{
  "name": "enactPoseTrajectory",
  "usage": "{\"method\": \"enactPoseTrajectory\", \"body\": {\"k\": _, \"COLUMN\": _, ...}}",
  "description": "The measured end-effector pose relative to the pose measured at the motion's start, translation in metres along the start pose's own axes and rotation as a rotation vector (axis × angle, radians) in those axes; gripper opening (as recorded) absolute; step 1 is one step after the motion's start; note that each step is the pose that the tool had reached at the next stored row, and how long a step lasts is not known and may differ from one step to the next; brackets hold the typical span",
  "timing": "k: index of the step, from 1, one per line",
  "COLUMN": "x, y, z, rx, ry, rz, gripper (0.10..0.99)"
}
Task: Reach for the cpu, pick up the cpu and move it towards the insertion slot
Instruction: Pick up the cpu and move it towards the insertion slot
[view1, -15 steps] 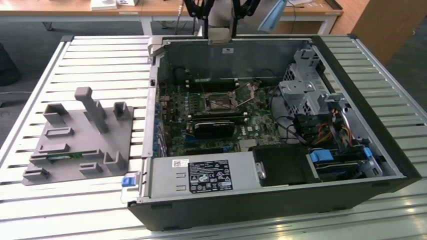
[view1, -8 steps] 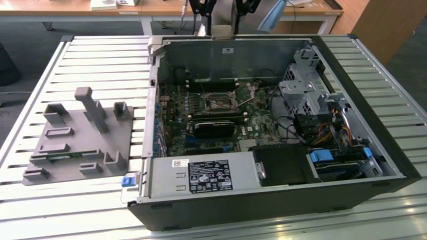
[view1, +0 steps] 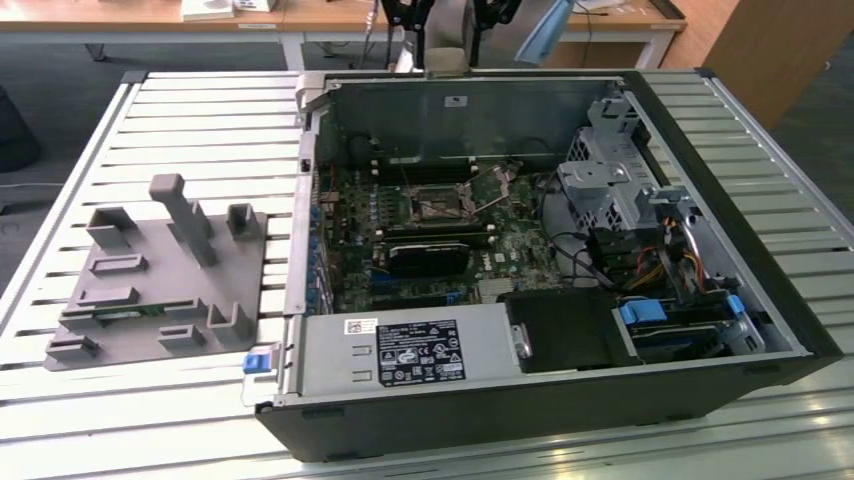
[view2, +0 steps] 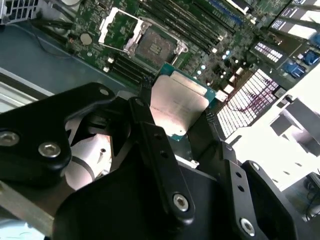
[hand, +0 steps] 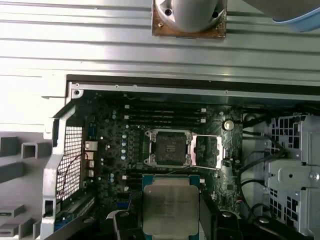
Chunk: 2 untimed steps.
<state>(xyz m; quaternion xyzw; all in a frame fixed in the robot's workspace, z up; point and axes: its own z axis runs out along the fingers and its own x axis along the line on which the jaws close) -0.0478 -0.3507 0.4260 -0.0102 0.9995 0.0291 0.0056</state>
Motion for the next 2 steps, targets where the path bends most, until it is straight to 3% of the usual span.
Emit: {"method": "enactPoseTrajectory", "body": {"k": 2, "x": 0.0000, "y": 0.0000, "z": 0.0000, "rx": 0.000, "ry": -0.0001, "rz": 0.000, "gripper": 0.541}}
